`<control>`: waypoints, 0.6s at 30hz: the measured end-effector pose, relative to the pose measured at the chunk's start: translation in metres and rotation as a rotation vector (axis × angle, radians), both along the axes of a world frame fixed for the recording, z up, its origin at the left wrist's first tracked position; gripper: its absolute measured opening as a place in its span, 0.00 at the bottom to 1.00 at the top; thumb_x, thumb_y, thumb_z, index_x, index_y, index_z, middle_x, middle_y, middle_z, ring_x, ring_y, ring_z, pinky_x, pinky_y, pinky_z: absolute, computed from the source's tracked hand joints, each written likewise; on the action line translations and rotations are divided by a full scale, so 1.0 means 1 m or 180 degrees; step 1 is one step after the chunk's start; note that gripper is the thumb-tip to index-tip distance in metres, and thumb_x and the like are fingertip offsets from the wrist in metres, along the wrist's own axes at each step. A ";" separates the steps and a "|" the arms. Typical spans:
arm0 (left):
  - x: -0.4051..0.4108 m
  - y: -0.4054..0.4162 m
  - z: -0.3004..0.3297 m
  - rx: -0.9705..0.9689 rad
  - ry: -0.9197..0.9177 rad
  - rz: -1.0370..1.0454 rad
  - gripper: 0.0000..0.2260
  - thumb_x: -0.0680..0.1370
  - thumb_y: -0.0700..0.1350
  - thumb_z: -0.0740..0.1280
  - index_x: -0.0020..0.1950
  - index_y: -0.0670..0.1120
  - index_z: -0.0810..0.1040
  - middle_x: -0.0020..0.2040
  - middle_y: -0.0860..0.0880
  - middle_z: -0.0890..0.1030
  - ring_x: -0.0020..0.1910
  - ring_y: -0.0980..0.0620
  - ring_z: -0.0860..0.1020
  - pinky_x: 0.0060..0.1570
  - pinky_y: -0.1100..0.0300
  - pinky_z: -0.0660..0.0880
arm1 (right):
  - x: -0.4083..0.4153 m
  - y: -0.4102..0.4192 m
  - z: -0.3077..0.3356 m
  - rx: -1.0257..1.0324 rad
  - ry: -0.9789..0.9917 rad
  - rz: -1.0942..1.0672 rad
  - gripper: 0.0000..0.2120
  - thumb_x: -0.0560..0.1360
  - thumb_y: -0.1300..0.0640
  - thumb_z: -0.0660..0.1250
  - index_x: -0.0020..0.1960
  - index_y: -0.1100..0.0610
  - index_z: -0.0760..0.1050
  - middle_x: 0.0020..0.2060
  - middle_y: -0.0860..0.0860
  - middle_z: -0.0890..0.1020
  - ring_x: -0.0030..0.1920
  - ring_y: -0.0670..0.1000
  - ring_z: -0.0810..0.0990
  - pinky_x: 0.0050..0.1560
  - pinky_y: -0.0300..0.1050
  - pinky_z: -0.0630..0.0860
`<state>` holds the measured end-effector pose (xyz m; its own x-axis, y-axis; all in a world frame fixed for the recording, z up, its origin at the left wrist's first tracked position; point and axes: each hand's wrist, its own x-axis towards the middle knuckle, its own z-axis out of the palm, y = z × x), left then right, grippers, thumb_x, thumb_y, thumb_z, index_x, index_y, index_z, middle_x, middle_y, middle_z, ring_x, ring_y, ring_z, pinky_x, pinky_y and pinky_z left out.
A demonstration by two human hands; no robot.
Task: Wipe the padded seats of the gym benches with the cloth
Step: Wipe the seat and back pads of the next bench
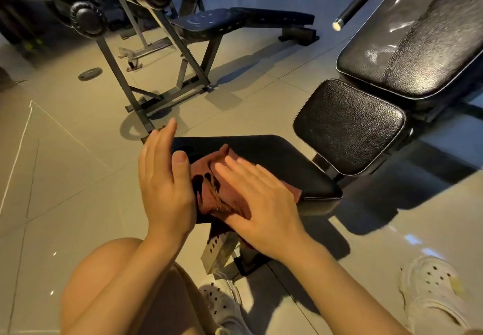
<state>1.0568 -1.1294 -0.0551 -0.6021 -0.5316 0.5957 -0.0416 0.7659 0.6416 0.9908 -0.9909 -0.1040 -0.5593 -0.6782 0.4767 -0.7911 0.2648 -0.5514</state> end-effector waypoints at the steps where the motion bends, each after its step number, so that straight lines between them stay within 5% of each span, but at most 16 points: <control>1: 0.001 0.000 0.001 -0.0115 -0.0021 -0.0032 0.21 0.81 0.57 0.47 0.72 0.54 0.63 0.71 0.53 0.67 0.74 0.48 0.63 0.73 0.47 0.58 | 0.004 -0.002 -0.006 -0.0249 0.0031 -0.0105 0.33 0.71 0.45 0.60 0.76 0.49 0.63 0.73 0.48 0.68 0.75 0.46 0.62 0.75 0.42 0.51; 6: 0.004 0.007 0.004 -0.0644 -0.0191 0.0281 0.22 0.81 0.56 0.49 0.73 0.52 0.67 0.72 0.52 0.69 0.75 0.49 0.60 0.74 0.45 0.46 | -0.006 0.048 -0.056 -0.0848 -0.0760 -0.1194 0.24 0.74 0.57 0.65 0.69 0.55 0.73 0.65 0.46 0.76 0.69 0.41 0.69 0.71 0.48 0.66; 8: 0.002 0.016 0.002 -0.1304 -0.0401 0.0353 0.22 0.81 0.55 0.53 0.71 0.49 0.72 0.72 0.46 0.71 0.75 0.46 0.61 0.73 0.46 0.43 | -0.019 0.078 -0.073 -0.0710 -0.1549 -0.1811 0.19 0.76 0.59 0.68 0.67 0.56 0.75 0.62 0.51 0.79 0.66 0.50 0.74 0.67 0.50 0.71; 12: -0.006 0.028 -0.003 -0.2431 -0.0506 0.0446 0.19 0.82 0.55 0.57 0.67 0.48 0.77 0.68 0.44 0.75 0.73 0.42 0.66 0.74 0.40 0.48 | -0.040 0.113 -0.059 -0.1705 -0.3061 -0.2546 0.08 0.78 0.46 0.65 0.52 0.49 0.76 0.47 0.51 0.82 0.53 0.57 0.81 0.59 0.53 0.75; 14: -0.008 0.028 -0.005 -0.2514 -0.0411 0.0509 0.19 0.83 0.55 0.57 0.66 0.47 0.78 0.67 0.44 0.76 0.72 0.43 0.68 0.74 0.40 0.51 | -0.047 0.121 -0.033 -0.2118 -0.2748 -0.2634 0.05 0.81 0.50 0.63 0.49 0.49 0.74 0.42 0.46 0.79 0.50 0.53 0.79 0.54 0.42 0.72; 16: -0.009 0.029 -0.005 -0.2514 -0.0329 0.0528 0.19 0.83 0.54 0.57 0.65 0.47 0.79 0.67 0.45 0.77 0.71 0.43 0.69 0.73 0.41 0.53 | -0.062 0.129 -0.007 -0.1827 -0.1583 -0.2582 0.06 0.80 0.51 0.64 0.51 0.54 0.75 0.45 0.47 0.79 0.54 0.54 0.77 0.54 0.29 0.68; 18: -0.010 0.030 -0.006 -0.2505 -0.0290 0.0554 0.18 0.82 0.54 0.58 0.64 0.47 0.80 0.66 0.45 0.77 0.71 0.43 0.69 0.73 0.42 0.56 | -0.097 0.131 0.009 -0.0621 -0.0219 -0.2443 0.19 0.78 0.49 0.64 0.63 0.60 0.73 0.62 0.57 0.77 0.68 0.58 0.70 0.72 0.34 0.56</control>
